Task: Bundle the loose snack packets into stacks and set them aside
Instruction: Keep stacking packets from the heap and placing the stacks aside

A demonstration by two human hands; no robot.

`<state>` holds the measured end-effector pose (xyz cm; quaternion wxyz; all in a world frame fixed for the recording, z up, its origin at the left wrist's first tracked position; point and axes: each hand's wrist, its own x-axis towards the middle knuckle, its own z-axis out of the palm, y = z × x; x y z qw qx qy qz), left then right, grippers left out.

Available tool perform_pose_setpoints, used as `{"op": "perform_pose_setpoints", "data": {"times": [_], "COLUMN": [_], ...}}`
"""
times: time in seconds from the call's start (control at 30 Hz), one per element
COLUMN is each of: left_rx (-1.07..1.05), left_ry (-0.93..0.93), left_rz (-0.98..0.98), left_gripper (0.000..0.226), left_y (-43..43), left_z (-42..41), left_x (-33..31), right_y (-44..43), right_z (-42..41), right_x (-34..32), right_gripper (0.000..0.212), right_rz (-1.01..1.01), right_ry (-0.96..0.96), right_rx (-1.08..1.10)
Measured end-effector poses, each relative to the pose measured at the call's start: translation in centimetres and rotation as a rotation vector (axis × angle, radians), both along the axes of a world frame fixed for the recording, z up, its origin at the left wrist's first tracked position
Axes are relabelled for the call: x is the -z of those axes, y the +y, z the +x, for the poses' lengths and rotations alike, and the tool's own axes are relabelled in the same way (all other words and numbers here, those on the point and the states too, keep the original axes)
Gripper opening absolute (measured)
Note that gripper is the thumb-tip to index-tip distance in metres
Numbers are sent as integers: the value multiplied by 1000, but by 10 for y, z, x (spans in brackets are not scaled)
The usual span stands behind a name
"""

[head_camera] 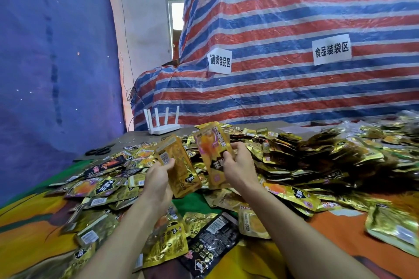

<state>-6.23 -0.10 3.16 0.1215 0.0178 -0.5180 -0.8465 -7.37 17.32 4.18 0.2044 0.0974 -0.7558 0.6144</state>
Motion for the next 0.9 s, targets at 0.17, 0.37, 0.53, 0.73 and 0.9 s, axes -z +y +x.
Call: {"op": "perform_pose_setpoints", "data": {"times": [0.17,0.37,0.53,0.73,0.9], "left_rx": [159,-106,-50,-6,-131], "left_ry": [19,88,180,200,320], "left_rz": [-41,-305,-447,-611,-631], "left_gripper": [32,24,25,52,60], "left_y": [10,21,27,26,28], "left_z": [8,2,3,2,5], "left_x": [0,8,22,29,29], "right_y": [-20,-33,-41,-48,-44], "right_z": [12,11,6,1,-2], "right_x": [6,17,26,33,31], "right_gripper": [12,32,26,51,33], "right_rz": [-136,-197,-409,-365,-279], "right_ry": [-57,-108,-191,-84,48], "right_rx": [-263,-404,-446,-316,-282]}}
